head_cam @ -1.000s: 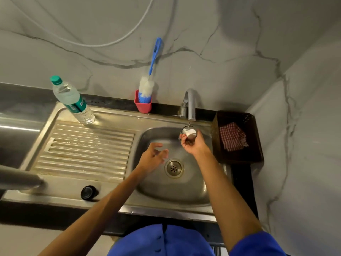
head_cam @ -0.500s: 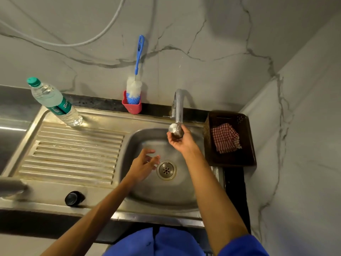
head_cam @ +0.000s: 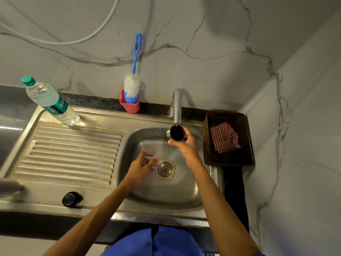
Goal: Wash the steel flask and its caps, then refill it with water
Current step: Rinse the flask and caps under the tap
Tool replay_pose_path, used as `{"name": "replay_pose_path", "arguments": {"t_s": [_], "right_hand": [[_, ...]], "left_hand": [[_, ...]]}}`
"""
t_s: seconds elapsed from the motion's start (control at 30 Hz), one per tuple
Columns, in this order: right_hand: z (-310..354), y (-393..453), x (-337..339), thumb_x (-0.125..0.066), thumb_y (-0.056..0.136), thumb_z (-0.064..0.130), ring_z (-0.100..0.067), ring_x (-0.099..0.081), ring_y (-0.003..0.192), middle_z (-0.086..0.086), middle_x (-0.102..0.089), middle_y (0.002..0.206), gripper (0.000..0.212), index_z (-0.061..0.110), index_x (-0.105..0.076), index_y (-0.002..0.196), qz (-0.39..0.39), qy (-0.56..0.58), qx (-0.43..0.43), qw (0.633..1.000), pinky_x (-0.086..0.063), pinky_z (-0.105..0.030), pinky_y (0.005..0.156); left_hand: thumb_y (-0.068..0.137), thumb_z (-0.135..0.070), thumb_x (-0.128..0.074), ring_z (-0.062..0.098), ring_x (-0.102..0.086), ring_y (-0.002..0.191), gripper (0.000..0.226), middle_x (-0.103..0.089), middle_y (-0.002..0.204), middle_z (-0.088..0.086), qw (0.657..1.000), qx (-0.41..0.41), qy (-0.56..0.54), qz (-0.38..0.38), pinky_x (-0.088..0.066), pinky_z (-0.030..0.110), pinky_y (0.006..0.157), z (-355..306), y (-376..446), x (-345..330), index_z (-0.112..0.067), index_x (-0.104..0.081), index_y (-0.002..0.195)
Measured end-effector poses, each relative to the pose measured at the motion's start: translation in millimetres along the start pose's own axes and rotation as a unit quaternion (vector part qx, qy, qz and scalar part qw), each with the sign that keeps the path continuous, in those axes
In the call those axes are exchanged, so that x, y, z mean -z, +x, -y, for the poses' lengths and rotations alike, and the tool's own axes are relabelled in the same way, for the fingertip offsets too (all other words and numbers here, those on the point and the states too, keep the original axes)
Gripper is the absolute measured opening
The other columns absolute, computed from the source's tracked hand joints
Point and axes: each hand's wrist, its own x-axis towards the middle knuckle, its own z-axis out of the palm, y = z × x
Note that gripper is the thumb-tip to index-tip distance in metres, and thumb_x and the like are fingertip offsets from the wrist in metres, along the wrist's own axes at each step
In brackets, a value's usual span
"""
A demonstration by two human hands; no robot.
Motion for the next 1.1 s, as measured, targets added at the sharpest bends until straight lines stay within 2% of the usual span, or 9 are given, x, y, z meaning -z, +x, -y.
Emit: {"name": "replay_pose_path", "arguments": {"t_s": [0.1,0.17,0.23,0.33,0.43,0.63,0.8,0.97,1.1], "right_hand": [[-2.8,2.4,-1.6,-0.086,0.079,0.007,-0.016,-0.068,0.117,0.001,-0.072,0.124,0.061,0.023,-0.064,0.134,0.005,0.139,-0.032,0.990,-0.056,-0.032,0.100],[0.7,5.3,-2.5,-0.080,0.087,0.019,-0.027,-0.065,0.124,-0.010,-0.069,0.131,0.050,0.015,-0.064,0.134,0.025,0.305,-0.118,0.945,-0.052,-0.045,0.107],[6.9,8.3,-2.1,-0.077,0.088,0.039,-0.033,-0.065,0.123,-0.017,-0.068,0.132,0.057,0.010,-0.061,0.135,0.055,0.376,-0.192,0.905,-0.049,-0.049,0.109],[14.7,14.0,-5.8,-0.070,0.086,0.063,-0.033,-0.071,0.112,-0.019,-0.075,0.117,0.069,0.009,-0.064,0.127,0.067,0.281,-0.231,0.929,-0.053,-0.048,0.103],[21.2,11.0,-11.4,-0.067,0.084,0.070,-0.027,-0.076,0.097,-0.012,-0.079,0.099,0.065,0.013,-0.070,0.115,0.069,0.065,-0.193,0.977,-0.059,-0.043,0.092],[15.9,0.5,-3.1,-0.091,0.075,0.039,-0.010,-0.064,0.104,0.007,-0.067,0.115,0.054,0.030,-0.058,0.117,0.052,-0.169,-0.016,0.984,-0.053,-0.027,0.086],[3.8,4.6,16.8,-0.088,0.075,0.007,-0.013,-0.055,0.124,0.005,-0.059,0.135,0.071,0.036,-0.057,0.132,0.004,-0.179,0.091,0.980,-0.046,-0.014,0.086],[16.1,13.5,11.7,-0.078,0.083,-0.004,-0.009,-0.058,0.120,0.011,-0.059,0.128,0.063,0.036,-0.053,0.125,-0.028,-0.164,0.170,0.971,-0.054,-0.016,0.087],[24.3,22.9,-6.5,-0.082,0.079,-0.003,-0.013,-0.062,0.119,0.005,-0.063,0.129,0.069,0.041,-0.052,0.123,0.044,-0.057,0.093,0.993,-0.058,-0.026,0.087]], "left_hand": [[0.102,-0.032,-0.067,0.003,-0.074,0.073,0.024,-0.080,0.088,-0.006,1.000,-0.004,-0.003,0.002,-0.051,0.013,0.064,-1.6,-0.9,-0.2,-0.022,-0.061,0.123],[0.103,-0.031,-0.067,0.003,-0.074,0.072,0.024,-0.081,0.091,-0.002,1.000,-0.006,-0.002,-0.002,-0.051,0.012,0.064,-2.4,-1.2,1.0,-0.021,-0.061,0.124],[0.103,-0.032,-0.066,0.004,-0.074,0.072,0.024,-0.081,0.094,0.000,1.000,-0.005,-0.001,-0.006,-0.051,0.013,0.063,-2.4,-1.6,3.1,-0.021,-0.061,0.125],[0.103,-0.033,-0.066,0.007,-0.074,0.074,0.024,-0.080,0.094,0.000,1.000,-0.002,-0.002,-0.013,-0.052,0.017,0.065,-1.5,-1.7,6.5,-0.023,-0.061,0.124],[0.103,-0.035,-0.066,0.008,-0.075,0.075,0.024,-0.080,0.094,-0.001,1.000,-0.001,0.001,-0.017,-0.053,0.021,0.066,1.3,-1.6,9.0,-0.025,-0.060,0.124],[0.103,-0.037,-0.066,0.009,-0.075,0.079,0.025,-0.079,0.096,-0.001,1.000,0.003,-0.009,-0.009,-0.052,0.018,0.067,8.0,-3.5,6.8,-0.025,-0.060,0.124],[0.103,-0.032,-0.066,0.005,-0.073,0.073,0.021,-0.080,0.093,0.002,1.000,-0.002,-0.027,-0.011,-0.051,0.014,0.064,9.8,-5.3,4.7,-0.023,-0.062,0.122],[0.102,-0.035,-0.067,0.008,-0.075,0.076,0.023,-0.081,0.094,-0.002,0.999,0.004,-0.031,-0.005,-0.052,0.023,0.071,13.0,-5.2,10.1,-0.025,-0.061,0.123],[0.103,-0.035,-0.066,0.010,-0.075,0.078,0.022,-0.080,0.096,0.001,0.999,0.003,-0.032,-0.014,-0.054,0.024,0.070,8.7,-7.2,15.6,-0.026,-0.060,0.122]]}}
